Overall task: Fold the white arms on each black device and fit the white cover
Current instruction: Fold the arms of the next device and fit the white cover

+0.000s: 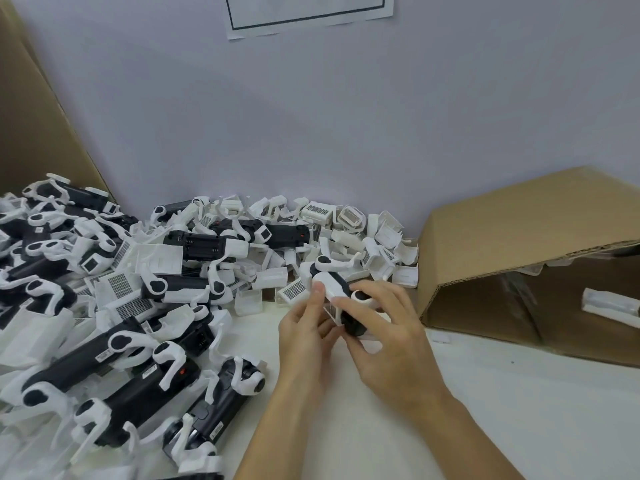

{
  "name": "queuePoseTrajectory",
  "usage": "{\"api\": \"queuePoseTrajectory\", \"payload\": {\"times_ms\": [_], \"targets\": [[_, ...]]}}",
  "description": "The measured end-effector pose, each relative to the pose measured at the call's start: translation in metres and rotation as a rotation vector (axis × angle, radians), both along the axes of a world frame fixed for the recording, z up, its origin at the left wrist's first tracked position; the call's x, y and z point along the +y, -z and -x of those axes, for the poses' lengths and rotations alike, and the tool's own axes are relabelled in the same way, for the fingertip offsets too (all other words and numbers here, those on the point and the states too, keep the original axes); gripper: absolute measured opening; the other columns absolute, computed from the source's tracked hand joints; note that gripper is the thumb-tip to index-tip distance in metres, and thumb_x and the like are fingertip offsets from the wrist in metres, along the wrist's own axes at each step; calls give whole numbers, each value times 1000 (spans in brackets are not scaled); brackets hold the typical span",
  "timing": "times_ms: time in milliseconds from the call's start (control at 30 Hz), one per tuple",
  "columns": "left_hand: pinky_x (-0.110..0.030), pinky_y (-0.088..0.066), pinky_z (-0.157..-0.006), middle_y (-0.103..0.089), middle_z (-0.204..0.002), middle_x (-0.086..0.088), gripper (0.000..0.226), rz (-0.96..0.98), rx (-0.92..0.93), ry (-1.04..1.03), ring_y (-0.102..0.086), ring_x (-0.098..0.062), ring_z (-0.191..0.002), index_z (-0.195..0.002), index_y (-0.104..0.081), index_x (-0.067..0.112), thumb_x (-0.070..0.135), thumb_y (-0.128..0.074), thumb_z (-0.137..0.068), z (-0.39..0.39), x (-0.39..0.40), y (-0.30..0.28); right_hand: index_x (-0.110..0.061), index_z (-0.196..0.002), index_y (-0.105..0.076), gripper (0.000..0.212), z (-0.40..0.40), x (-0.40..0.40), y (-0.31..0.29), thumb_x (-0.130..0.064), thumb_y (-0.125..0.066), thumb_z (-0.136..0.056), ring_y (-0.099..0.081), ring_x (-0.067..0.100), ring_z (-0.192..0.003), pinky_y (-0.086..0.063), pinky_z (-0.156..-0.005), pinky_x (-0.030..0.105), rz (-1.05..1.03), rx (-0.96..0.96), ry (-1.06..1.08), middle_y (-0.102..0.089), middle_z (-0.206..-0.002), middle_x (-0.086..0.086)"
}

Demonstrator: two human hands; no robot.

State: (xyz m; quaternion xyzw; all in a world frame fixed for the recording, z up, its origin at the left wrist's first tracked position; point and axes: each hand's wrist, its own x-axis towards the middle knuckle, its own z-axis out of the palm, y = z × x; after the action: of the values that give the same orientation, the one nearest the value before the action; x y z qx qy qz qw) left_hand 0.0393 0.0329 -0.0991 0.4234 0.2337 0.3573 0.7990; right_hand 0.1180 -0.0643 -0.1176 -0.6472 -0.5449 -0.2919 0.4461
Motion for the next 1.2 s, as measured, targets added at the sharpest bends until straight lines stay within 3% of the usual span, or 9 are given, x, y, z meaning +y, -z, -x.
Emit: {"api": "queuePoseTrajectory", "payload": {"times_ms": [167,267,333,433,600,733,900,1100,1200], "targets": [[-24,-57,-59,-75,-79,-17,23,-97,0,-82,-73,-24,-68,-82,-74,3,23,-66,-92,2,0,0,-22,-123,-65,55,-1,-5,-3,-33,-78,-72,-64,9,-100,-50,-82,16,-185,542,22,-64,-112,-9],[-21,-51,-58,-69,-66,1,19,-206,77,-252,-63,-15,-65,-73,-74,16,21,-70,-91,3,6,5,-28,-107,-69,41,-8,-12,-7,-44,-75,-70,-68,12,-83,-54,-63,20,-313,884,-55,-71,-93,-11],[-23,-51,-69,-74,-80,11,4,-263,96,-263,-65,-12,-82,-86,-73,26,28,-72,-88,4,7,5,-27,-97,-71,21,-14,-15,-8,-37,-73,-78,-68,18,-68,-51,-47,25,-313,1056,-149,-71,-82,-5],[-31,-56,-82,-75,-101,9,34,-258,61,-113,-69,-8,-96,-108,-70,32,45,-70,-77,4,4,4,-20,-93,-73,8,-17,-17,-7,-22,-65,-95,-63,22,-50,-41,-35,25,-200,1151,-218,-71,-77,9],[-36,-58,-84,-75,-99,3,28,-258,36,-125,-70,-8,-93,-110,-70,35,21,-74,-87,3,2,4,-14,-102,-70,32,-12,-18,-15,-40,-62,-85,-67,30,-56,-47,-40,31,-100,1201,-286,-72,-83,17],[-29,-58,-75,-73,-109,-3,36,-196,-16,-176,-71,-17,-95,-111,-69,30,32,-78,-76,4,2,2,-9,-106,-72,40,-10,-20,-18,-43,-69,-87,-73,34,-78,-58,-63,46,-10,1191,-366,-73,-93,17],[-27,-56,-75,-76,-96,7,26,-237,55,-280,-69,-18,-85,-93,-74,35,38,-86,-70,8,8,2,-20,-66,-68,40,-17,-25,-21,-56,-60,-82,-61,27,-76,-52,-74,41,256,1114,-475,-60,-73,10],[-6,-48,-65,-77,-95,7,45,-291,96,-272,-71,-10,-88,-102,-75,31,54,-76,-63,9,2,-3,-10,-92,-75,36,-28,-31,-19,-44,-66,-86,-66,29,-89,-56,-82,37,343,1292,-591,-69,-91,15],[-19,-52,-89,-73,-110,10,39,-305,115,-228,-66,-5,-106,-112,-72,26,53,-62,-85,7,2,-3,-1,-101,-72,45,-27,-28,-23,-44,-70,-86,-70,32,-85,-58,-74,36,212,1469,-482,-71,-94,25]]}}
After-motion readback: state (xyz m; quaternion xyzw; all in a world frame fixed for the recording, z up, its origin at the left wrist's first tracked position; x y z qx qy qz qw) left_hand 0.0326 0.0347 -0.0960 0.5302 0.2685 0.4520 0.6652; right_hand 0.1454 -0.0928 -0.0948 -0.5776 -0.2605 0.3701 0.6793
